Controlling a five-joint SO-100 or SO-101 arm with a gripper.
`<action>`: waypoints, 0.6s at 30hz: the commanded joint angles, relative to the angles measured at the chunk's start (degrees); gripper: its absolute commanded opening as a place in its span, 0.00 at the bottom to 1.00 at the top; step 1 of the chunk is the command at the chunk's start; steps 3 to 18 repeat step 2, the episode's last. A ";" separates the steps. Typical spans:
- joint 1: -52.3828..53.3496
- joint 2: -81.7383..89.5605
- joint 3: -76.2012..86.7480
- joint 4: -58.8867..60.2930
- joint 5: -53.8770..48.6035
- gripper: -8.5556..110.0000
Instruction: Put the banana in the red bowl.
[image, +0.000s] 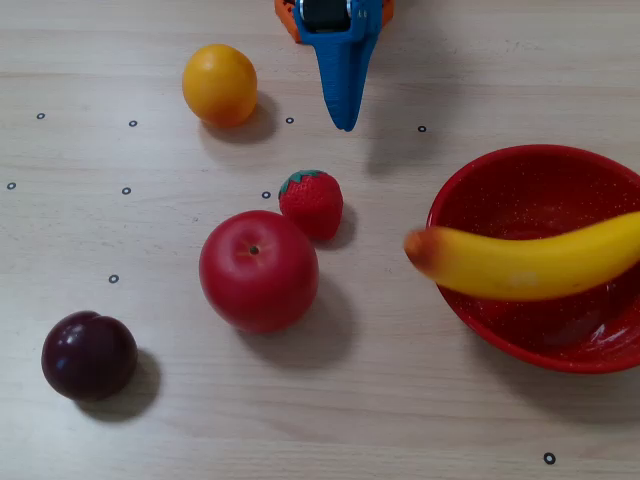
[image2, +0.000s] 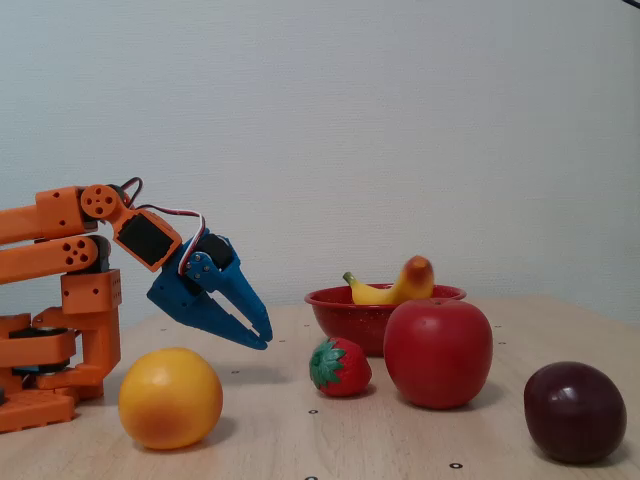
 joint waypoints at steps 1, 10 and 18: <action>0.62 0.62 -2.55 -0.18 1.14 0.08; 0.62 0.62 -2.55 -0.18 1.14 0.08; 0.62 0.62 -2.55 -0.18 1.14 0.08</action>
